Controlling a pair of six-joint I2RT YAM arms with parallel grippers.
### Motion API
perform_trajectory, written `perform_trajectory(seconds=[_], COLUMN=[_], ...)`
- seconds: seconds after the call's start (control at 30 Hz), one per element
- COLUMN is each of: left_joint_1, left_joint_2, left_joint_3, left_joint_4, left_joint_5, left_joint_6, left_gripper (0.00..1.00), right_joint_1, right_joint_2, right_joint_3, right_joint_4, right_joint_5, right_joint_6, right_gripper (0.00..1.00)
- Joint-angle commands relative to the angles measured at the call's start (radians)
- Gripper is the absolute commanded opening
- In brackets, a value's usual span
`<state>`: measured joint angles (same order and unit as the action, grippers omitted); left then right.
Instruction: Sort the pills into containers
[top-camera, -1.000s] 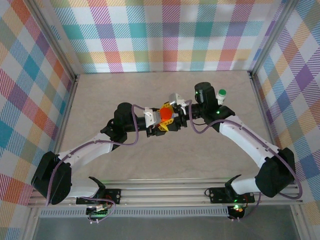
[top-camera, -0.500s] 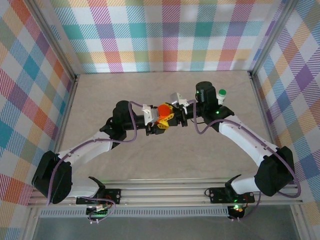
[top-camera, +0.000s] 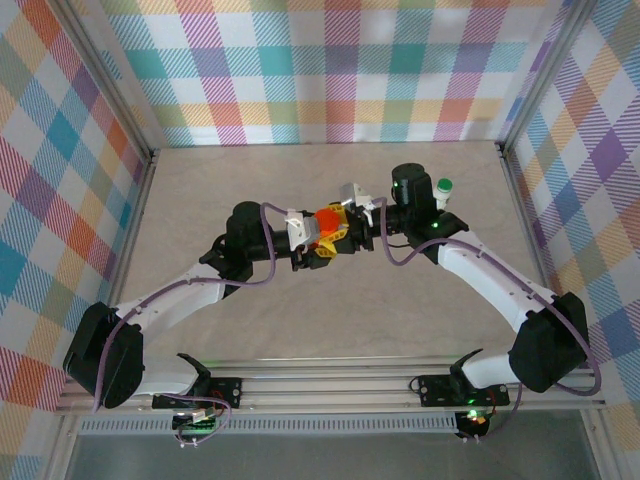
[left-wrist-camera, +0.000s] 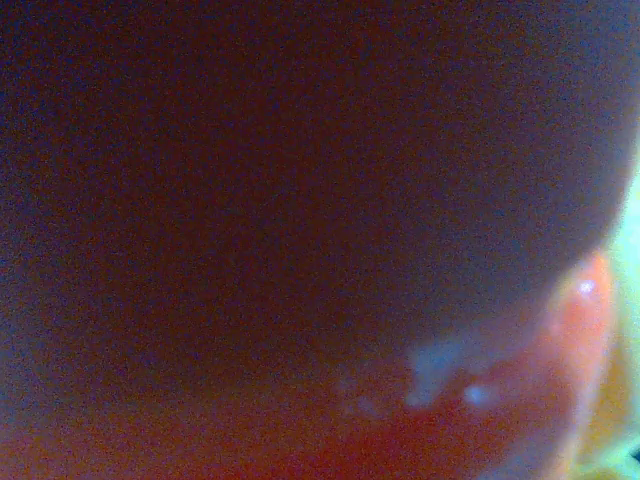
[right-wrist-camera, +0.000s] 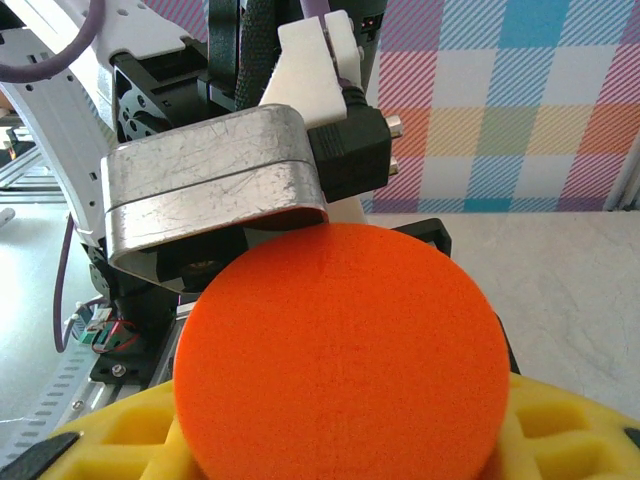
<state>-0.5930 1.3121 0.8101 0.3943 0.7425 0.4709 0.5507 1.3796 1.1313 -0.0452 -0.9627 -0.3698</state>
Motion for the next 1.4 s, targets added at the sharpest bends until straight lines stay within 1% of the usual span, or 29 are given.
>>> perform_trajectory(seconds=[0.0, 0.03, 0.1, 0.13, 0.2, 0.3, 0.43, 0.5, 0.57, 0.63, 0.7, 0.73, 0.8, 0.9, 0.93, 0.97, 1.07, 1.2, 1.37], left_joint_1=[-0.037, -0.037, -0.037, -0.037, -0.036, -0.033, -0.028, -0.029, -0.03, -0.032, -0.034, -0.034, -0.034, -0.034, -0.034, -0.034, -0.034, -0.033, -0.025], left_joint_2=[0.007, 0.005, 0.003, -0.001, -0.002, -0.009, -0.011, -0.004, 0.004, 0.01, 0.01, 0.008, 0.004, -0.003, -0.002, -0.003, -0.008, -0.035, -0.071], left_joint_3=[0.019, 0.02, 0.017, 0.018, 0.017, 0.013, 0.024, 0.035, 0.042, 0.051, 0.055, 0.052, 0.051, 0.046, 0.046, 0.046, 0.04, 0.025, -0.003], left_joint_4=[-0.015, -0.015, -0.015, -0.019, -0.021, -0.02, -0.033, -0.048, -0.051, -0.06, -0.068, -0.069, -0.072, -0.071, -0.069, -0.071, -0.068, -0.064, -0.059], left_joint_5=[0.013, 0.007, 0.006, 0.011, 0.032, 0.069, 0.127, 0.141, 0.147, 0.137, 0.108, 0.094, 0.074, 0.057, 0.054, 0.046, 0.021, -0.015, -0.062], left_joint_6=[0.067, 0.067, 0.07, 0.076, 0.079, 0.083, 0.084, 0.082, 0.08, 0.075, 0.071, 0.068, 0.066, 0.062, 0.06, 0.06, 0.057, 0.067, 0.075], left_gripper=[0.55, 0.54, 0.51, 0.46, 0.4, 0.35, 0.34, 0.34, 0.35, 0.39, 0.5, 0.54, 0.6, 0.65, 0.8, 1.0, 1.0, 1.0, 1.0], right_joint_1=[0.051, 0.051, 0.051, 0.051, 0.051, 0.051, 0.051, 0.051, 0.051, 0.051, 0.051, 0.051, 0.051, 0.051, 0.051, 0.051, 0.051, 0.05, 0.021], right_joint_2=[0.012, 0.013, 0.015, 0.016, 0.016, -0.008, -0.031, -0.028, -0.022, -0.016, -0.013, -0.011, -0.012, -0.014, -0.014, -0.014, -0.019, -0.031, -0.061], right_joint_3=[0.022, 0.024, 0.027, 0.03, 0.031, 0.023, 0.017, 0.021, 0.007, -0.008, -0.011, -0.013, -0.018, -0.024, -0.024, -0.024, -0.021, -0.006, -0.001], right_joint_4=[0.026, 0.025, 0.012, 0.0, -0.016, -0.024, -0.021, -0.014, 0.028, 0.065, 0.072, 0.071, 0.072, 0.074, 0.075, 0.077, 0.061, -0.023, -0.083], right_joint_5=[-0.104, -0.102, -0.096, -0.101, -0.116, -0.117, -0.156, -0.176, -0.183, -0.186, -0.184, -0.182, -0.173, -0.158, -0.153, -0.143, -0.112, -0.045, 0.045], right_joint_6=[0.053, 0.052, 0.049, 0.041, 0.025, -0.007, -0.035, -0.025, 0.006, 0.03, 0.038, 0.04, 0.045, 0.048, 0.051, 0.054, 0.047, -0.001, -0.029], right_gripper=[0.32, 0.34, 0.49, 0.54, 0.58, 0.6, 0.61, 0.59, 0.53, 0.37, 0.29, 0.26, 0.23, 0.19, 0.19, 0.19, 0.2, 0.2, 0.19])
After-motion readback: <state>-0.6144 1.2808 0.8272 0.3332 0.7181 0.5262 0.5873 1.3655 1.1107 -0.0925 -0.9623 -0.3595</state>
